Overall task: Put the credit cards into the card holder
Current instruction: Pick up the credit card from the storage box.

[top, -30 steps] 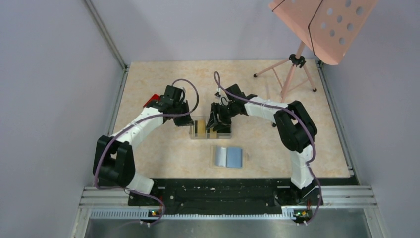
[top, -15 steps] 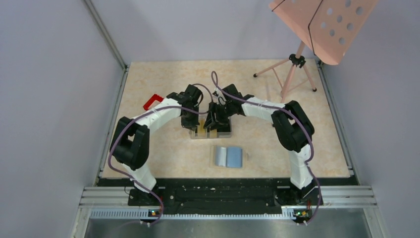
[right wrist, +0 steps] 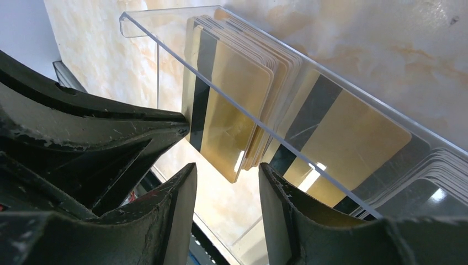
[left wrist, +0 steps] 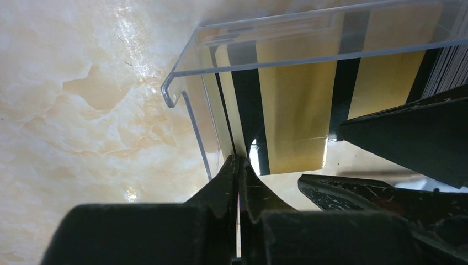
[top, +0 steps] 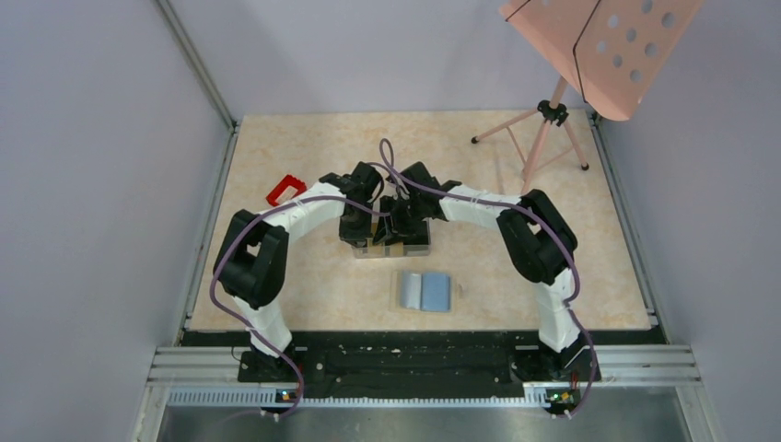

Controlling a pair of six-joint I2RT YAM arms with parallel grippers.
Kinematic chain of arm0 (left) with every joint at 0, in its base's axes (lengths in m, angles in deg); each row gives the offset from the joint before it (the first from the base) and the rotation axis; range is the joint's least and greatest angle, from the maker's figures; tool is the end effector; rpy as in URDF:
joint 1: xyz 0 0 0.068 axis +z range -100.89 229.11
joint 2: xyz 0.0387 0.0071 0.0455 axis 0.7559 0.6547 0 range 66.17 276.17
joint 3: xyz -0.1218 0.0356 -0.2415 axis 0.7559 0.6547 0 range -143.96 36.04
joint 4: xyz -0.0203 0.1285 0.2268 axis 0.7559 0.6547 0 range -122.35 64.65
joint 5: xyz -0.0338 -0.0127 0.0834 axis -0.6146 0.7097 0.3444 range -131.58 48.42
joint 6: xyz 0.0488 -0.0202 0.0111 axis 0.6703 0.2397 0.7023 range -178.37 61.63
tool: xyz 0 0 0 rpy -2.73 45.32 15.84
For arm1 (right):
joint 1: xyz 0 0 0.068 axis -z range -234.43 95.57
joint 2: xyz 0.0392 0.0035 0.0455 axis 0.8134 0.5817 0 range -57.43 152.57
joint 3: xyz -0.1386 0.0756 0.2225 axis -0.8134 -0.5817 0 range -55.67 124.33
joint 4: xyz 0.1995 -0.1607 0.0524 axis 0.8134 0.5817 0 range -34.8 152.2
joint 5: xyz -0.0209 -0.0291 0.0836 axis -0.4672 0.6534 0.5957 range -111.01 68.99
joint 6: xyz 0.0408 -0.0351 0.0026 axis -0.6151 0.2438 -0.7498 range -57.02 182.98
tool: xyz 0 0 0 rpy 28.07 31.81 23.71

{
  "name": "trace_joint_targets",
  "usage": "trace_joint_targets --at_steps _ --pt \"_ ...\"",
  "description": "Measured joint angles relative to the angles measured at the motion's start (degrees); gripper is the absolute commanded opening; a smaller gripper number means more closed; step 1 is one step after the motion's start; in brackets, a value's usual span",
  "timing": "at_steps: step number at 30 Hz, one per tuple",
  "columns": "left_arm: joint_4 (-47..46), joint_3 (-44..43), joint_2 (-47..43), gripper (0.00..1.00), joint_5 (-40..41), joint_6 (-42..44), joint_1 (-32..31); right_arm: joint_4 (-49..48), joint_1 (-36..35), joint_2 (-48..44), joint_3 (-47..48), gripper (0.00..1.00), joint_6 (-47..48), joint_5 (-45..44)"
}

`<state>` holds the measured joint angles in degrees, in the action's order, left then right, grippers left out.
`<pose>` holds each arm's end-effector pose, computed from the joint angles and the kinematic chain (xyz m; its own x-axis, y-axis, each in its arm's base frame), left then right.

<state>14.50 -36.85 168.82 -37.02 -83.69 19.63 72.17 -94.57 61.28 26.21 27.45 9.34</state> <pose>0.3023 -0.1675 0.1950 -0.9685 0.0576 -0.2424 0.0666 0.9974 -0.0292 0.3254 0.2979 0.1617 -0.9579 -0.1517 -0.2437 -0.2798 0.6827 0.6750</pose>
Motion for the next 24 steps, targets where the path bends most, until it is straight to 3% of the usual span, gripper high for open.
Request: trace_joint_targets --at_steps 5,9,14,20,24 --pt "-0.2 0.0 0.0 0.0 -1.0 0.0 -0.2 -0.3 0.0 0.5 0.4 0.41 -0.1 0.1" --pt "-0.7 0.1 0.0 0.0 -1.6 0.0 -0.3 -1.8 -0.2 1.7 1.2 0.31 -0.3 0.6" --pt "-0.7 0.2 0.0 0.0 -1.6 0.0 -0.3 -2.1 -0.1 2.5 1.2 0.01 -0.5 0.2" --pt "-0.6 0.2 0.0 0.0 -1.4 0.0 -0.2 -1.4 0.5 2.9 1.5 0.0 -1.8 0.8" --pt "-0.6 0.2 -0.1 0.2 -1.2 0.1 -0.2 -0.7 0.5 2.8 1.8 0.0 -1.3 0.6"
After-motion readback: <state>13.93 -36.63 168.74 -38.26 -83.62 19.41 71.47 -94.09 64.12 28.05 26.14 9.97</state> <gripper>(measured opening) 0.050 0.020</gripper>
